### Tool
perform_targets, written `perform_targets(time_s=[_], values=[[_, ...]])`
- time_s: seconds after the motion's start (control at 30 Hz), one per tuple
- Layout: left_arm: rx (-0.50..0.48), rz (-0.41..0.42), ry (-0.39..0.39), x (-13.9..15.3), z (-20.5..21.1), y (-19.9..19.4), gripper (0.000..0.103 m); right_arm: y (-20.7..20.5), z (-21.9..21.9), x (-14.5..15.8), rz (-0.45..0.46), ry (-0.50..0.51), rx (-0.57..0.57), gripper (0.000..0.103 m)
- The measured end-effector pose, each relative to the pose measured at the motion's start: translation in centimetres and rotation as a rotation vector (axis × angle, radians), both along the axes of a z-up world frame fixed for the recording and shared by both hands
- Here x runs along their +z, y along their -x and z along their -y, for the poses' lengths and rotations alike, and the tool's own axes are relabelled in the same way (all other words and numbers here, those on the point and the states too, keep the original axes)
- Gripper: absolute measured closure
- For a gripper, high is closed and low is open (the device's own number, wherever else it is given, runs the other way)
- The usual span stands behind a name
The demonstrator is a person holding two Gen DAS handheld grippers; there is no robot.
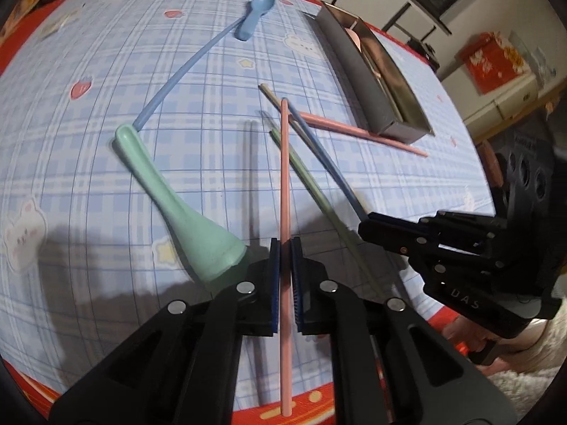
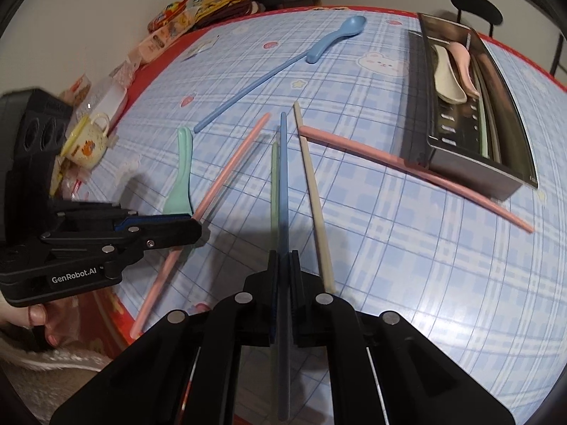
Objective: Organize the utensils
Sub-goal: 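Lift and carry the pink and blue chopsticks over the steel rack with both tools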
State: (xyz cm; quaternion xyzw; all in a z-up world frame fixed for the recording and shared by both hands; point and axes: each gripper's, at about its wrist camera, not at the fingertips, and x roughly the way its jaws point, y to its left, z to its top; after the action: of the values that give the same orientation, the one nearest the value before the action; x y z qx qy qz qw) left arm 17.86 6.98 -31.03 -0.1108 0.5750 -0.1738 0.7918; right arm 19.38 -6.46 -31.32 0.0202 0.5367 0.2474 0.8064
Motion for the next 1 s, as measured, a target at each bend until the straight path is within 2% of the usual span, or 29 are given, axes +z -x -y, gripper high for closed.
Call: perform_targets(time_s=[0.27, 0.63, 1.0], values=[[0.047, 0.02, 0.093, 2.4, -1.0, -0.3, 0.093, -0.3, 1.8, 1.7, 0.0, -0.089, -0.088, 0.097], [0.02, 0.039, 0.164, 4.8, 0.8, -2.4, 0.093, -1.6, 5.4, 3.8, 0.021, -0.175, -0.236, 0.097], [-0.034, 0.041, 0.196, 5.6, 4.9, -7.7, 0.093, -4.5, 10.2, 4.9, 0.058, -0.167, -0.369, 0.097]])
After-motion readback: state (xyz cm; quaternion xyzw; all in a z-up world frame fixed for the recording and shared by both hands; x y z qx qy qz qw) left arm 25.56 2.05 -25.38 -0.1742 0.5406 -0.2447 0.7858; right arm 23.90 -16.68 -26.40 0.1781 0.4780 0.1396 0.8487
